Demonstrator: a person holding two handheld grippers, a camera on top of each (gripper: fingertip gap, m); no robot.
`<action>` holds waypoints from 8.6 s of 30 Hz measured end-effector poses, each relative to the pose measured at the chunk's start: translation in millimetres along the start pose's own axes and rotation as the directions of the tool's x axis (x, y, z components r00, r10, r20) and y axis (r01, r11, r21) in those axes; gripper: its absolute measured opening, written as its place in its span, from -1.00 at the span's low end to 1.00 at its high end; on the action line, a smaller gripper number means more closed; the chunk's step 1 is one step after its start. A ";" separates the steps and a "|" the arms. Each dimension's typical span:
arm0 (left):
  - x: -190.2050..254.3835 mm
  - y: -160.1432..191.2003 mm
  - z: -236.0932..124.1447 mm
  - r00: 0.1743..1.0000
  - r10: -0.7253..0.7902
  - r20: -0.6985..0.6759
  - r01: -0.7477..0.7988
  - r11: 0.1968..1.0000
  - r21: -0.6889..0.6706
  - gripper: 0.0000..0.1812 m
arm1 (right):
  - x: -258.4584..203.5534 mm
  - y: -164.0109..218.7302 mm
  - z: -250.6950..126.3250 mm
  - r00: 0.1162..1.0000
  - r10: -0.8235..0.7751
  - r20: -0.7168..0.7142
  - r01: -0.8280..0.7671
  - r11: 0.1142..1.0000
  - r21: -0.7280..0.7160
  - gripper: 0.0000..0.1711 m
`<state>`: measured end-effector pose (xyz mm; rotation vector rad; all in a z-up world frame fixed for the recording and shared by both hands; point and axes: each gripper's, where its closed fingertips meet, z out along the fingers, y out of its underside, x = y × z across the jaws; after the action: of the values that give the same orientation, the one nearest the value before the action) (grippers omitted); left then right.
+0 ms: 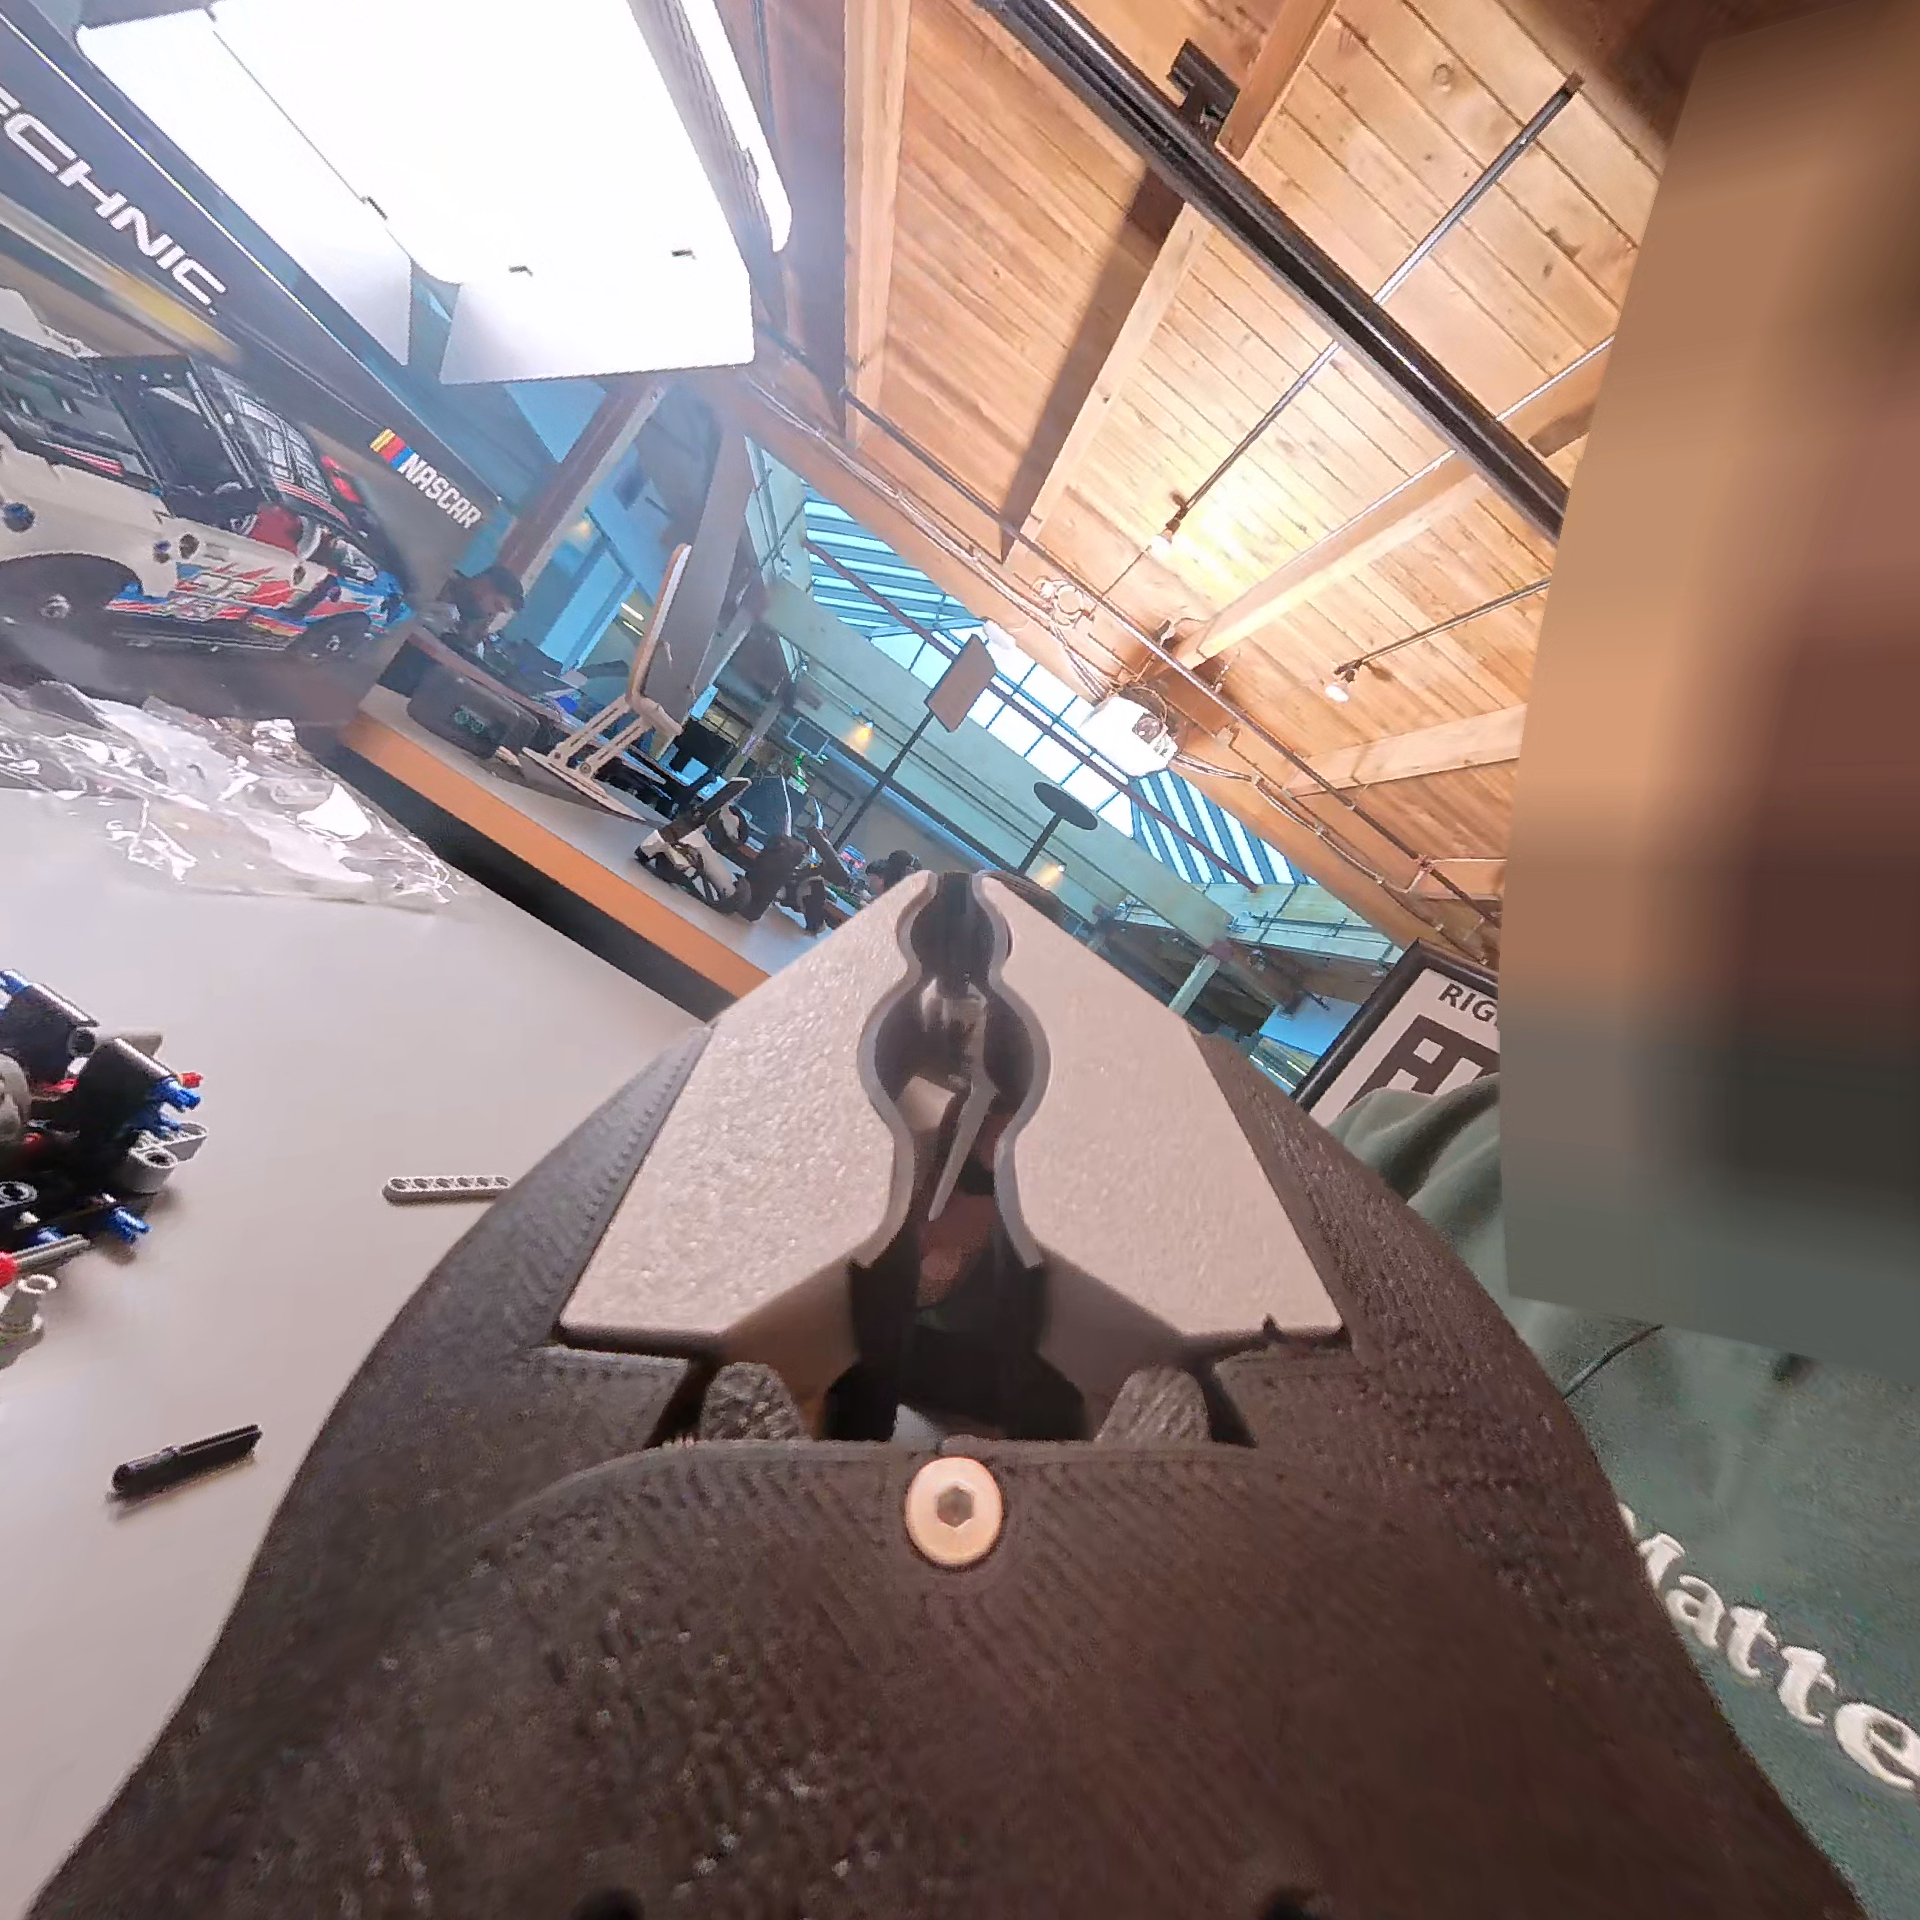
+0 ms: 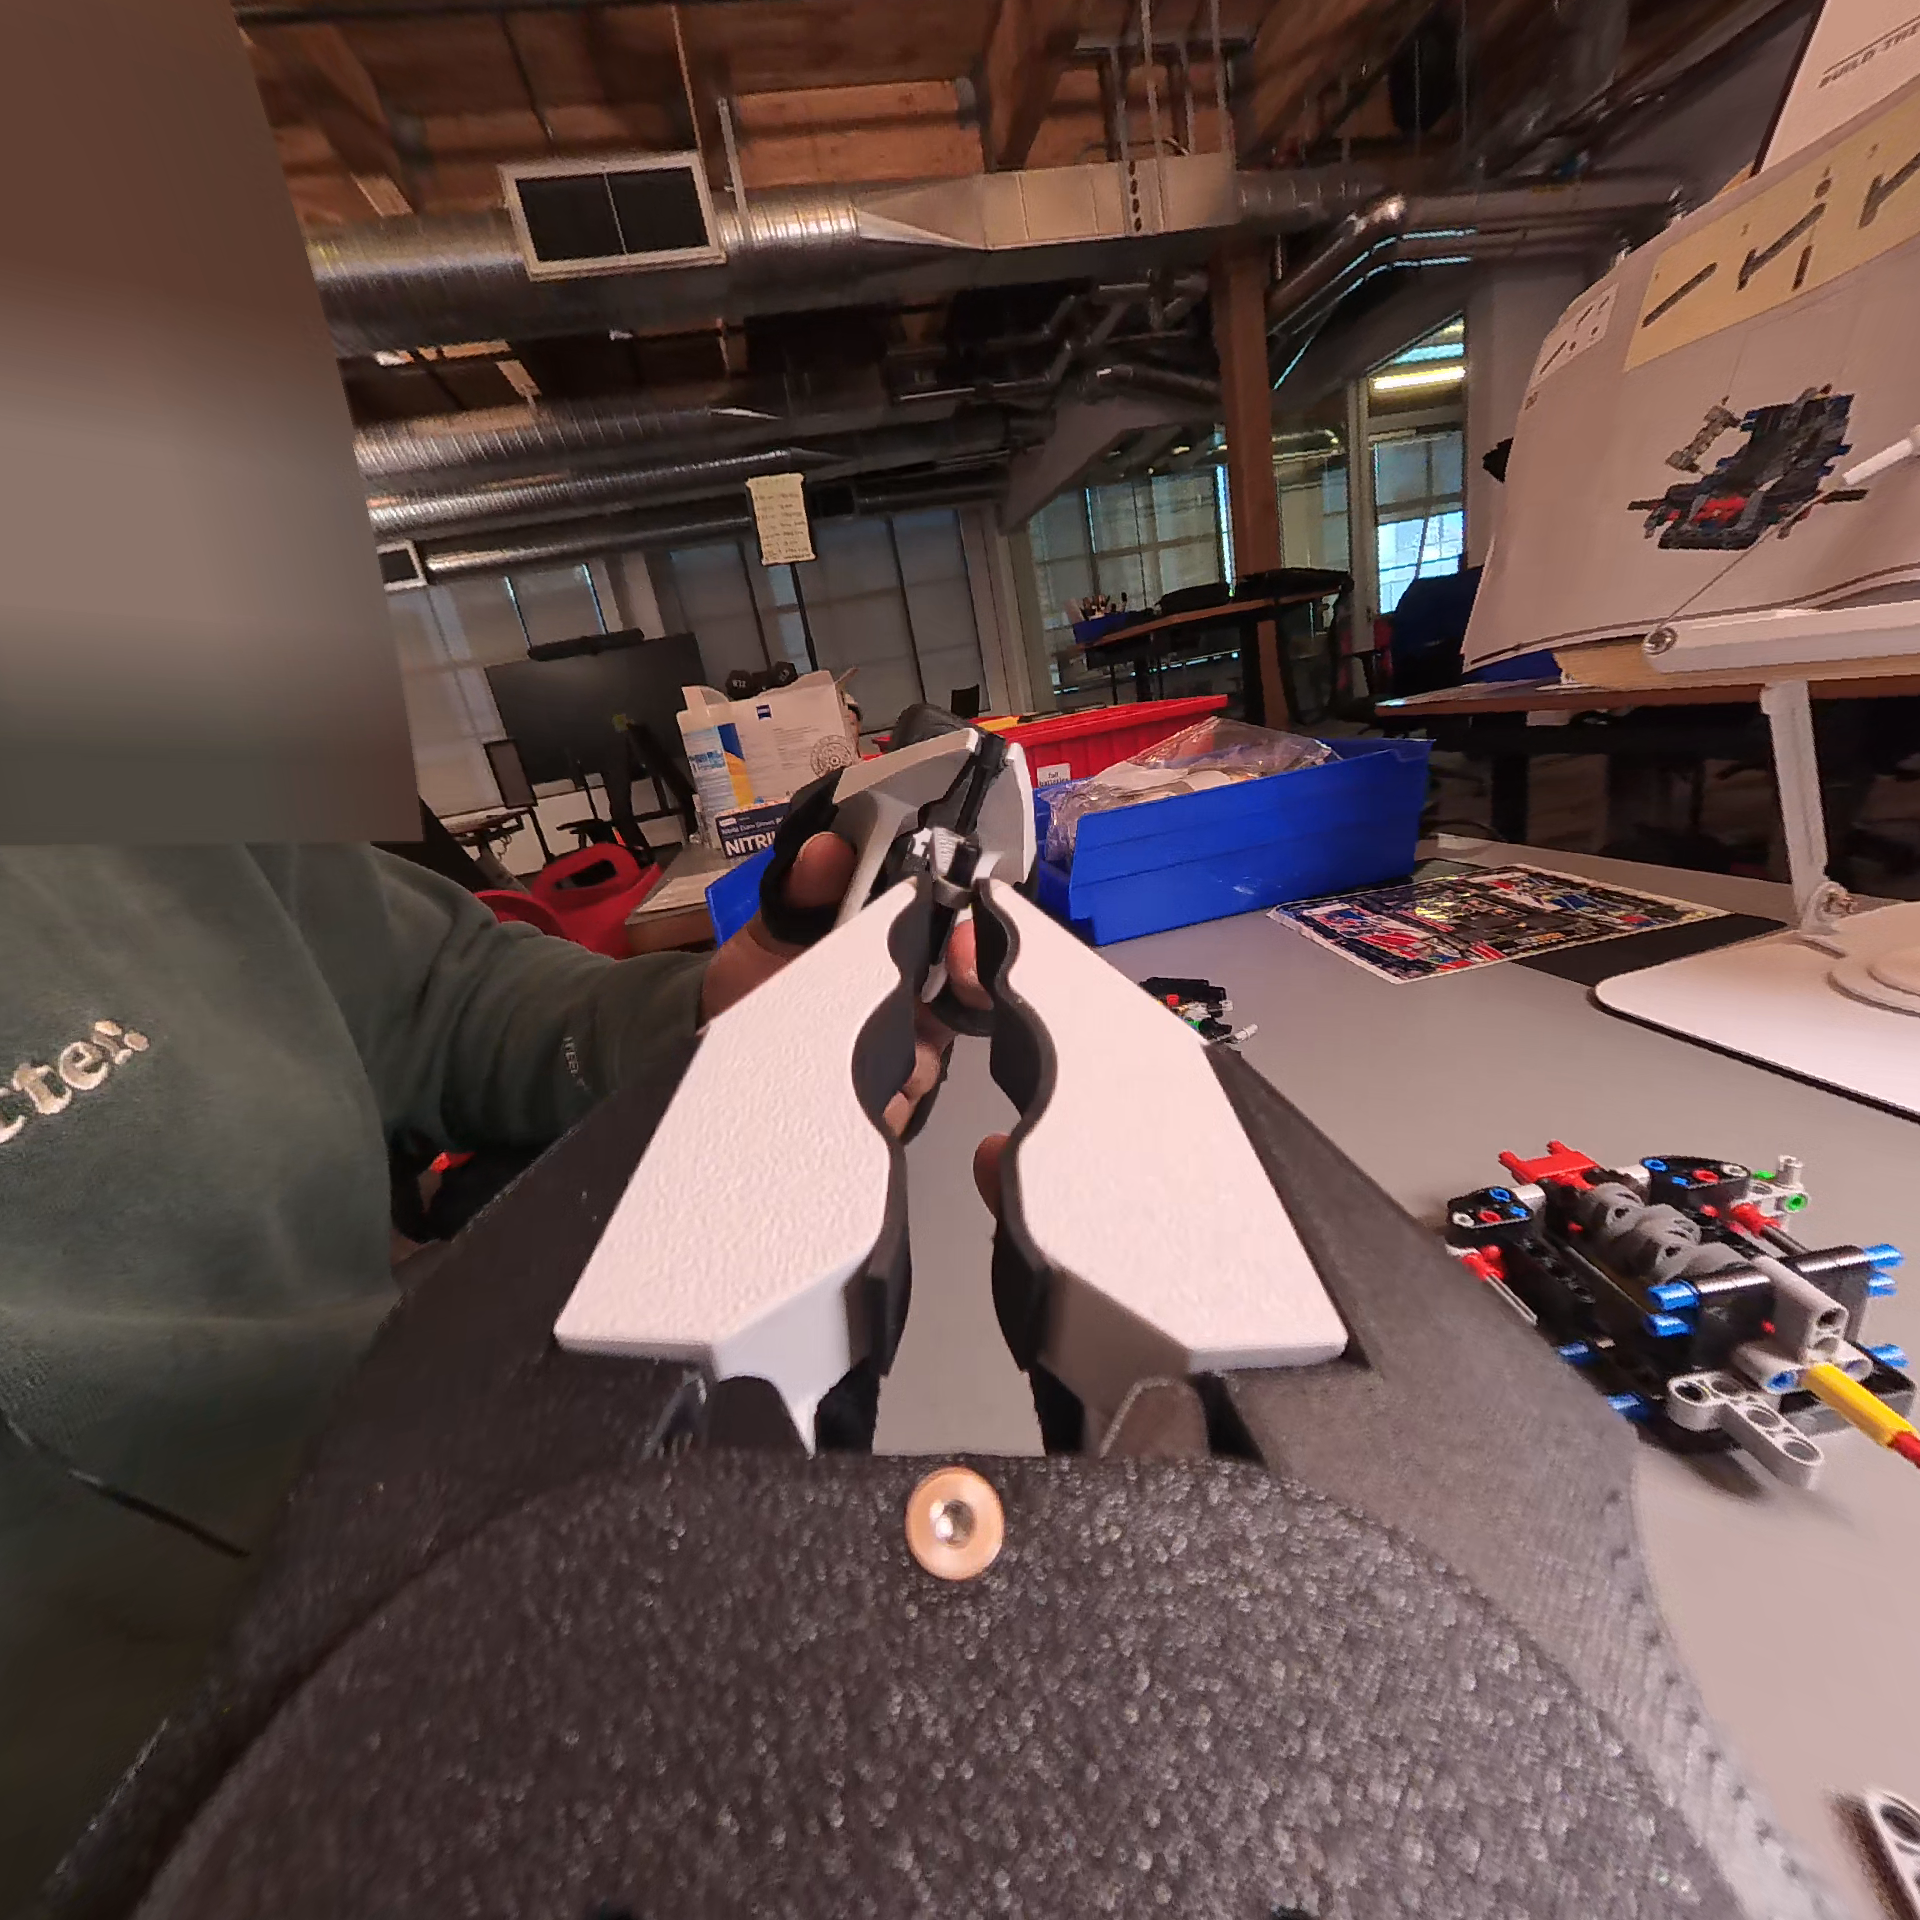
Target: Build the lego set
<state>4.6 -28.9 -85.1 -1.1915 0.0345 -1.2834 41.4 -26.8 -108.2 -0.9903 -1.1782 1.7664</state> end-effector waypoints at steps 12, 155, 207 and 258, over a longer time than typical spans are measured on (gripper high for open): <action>0.9 3.1 1.3 1.000 0.028 0.013 -0.028 1.000 -0.001 -0.99 | 2.7 -1.6 0.8 1.000 0.010 -0.018 -0.010 1.000 0.018 -0.94; 10.6 59.4 -48.0 0.118 0.884 -0.452 -0.861 -0.135 -0.490 -0.80 | -22.8 42.9 8.5 -0.040 -0.994 0.103 0.959 -0.067 -0.275 -0.95; -62.0 136.6 -88.1 0.848 0.529 -0.031 -0.248 0.345 -0.905 -0.98 | 18.8 138.5 -67.9 0.964 -0.212 0.160 0.240 0.437 -0.867 -0.78; -69.6 159.8 -81.3 0.750 0.634 -0.189 -0.351 0.139 -0.926 -0.94 | 3.2 160.5 -36.1 0.908 -0.305 0.288 0.383 0.323 -0.865 -0.95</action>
<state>42.4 -59.3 -271.3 -2.0979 1.0863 -0.3422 43.9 -54.7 -270.4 -1.1089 -2.3300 0.6723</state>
